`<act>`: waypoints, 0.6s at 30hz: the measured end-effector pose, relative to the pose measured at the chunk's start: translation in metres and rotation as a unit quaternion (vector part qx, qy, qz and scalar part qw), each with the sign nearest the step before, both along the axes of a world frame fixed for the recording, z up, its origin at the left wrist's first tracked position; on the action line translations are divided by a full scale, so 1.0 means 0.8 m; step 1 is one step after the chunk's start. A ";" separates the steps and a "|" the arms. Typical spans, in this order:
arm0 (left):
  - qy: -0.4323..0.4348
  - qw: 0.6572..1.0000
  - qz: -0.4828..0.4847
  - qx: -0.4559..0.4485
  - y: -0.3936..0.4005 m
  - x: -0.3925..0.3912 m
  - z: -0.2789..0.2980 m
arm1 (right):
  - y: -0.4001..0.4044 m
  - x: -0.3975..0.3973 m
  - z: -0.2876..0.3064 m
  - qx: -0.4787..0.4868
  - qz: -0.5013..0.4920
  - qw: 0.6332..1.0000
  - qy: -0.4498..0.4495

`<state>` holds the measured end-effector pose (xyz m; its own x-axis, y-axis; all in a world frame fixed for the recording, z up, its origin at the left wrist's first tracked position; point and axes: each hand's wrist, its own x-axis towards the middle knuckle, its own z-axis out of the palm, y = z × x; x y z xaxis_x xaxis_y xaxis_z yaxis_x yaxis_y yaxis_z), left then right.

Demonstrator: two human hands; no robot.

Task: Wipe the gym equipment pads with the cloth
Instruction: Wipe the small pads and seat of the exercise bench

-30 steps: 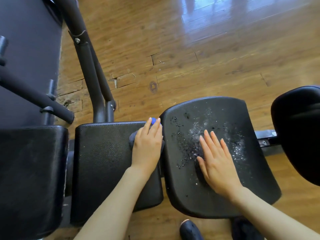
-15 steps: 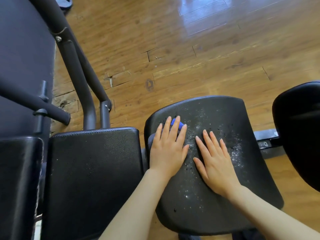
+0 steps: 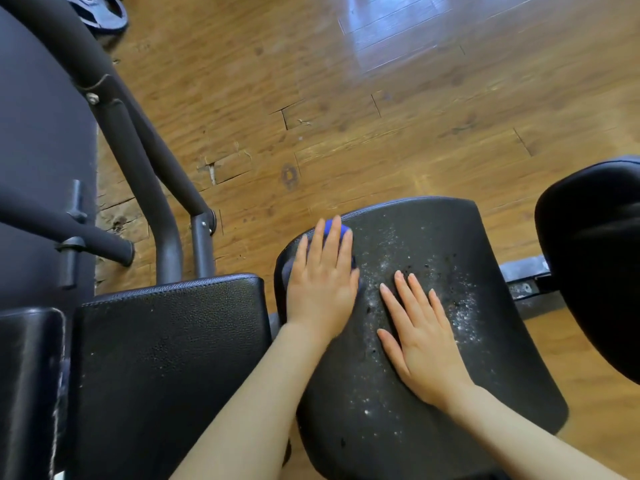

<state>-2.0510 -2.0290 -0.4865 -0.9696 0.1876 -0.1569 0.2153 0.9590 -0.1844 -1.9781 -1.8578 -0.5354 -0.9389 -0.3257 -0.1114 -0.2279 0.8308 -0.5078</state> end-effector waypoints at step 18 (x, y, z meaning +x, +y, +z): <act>-0.004 0.998 -0.065 0.005 -0.001 0.015 -0.004 | -0.002 0.005 -0.010 -0.022 -0.016 0.999 0.026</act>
<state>-2.0393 -2.0295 -0.4897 -0.9359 0.3128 -0.1618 0.3389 0.9250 -0.1719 -1.9741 -1.8594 -0.5432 -0.9528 -0.2998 -0.0483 -0.2294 0.8149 -0.5323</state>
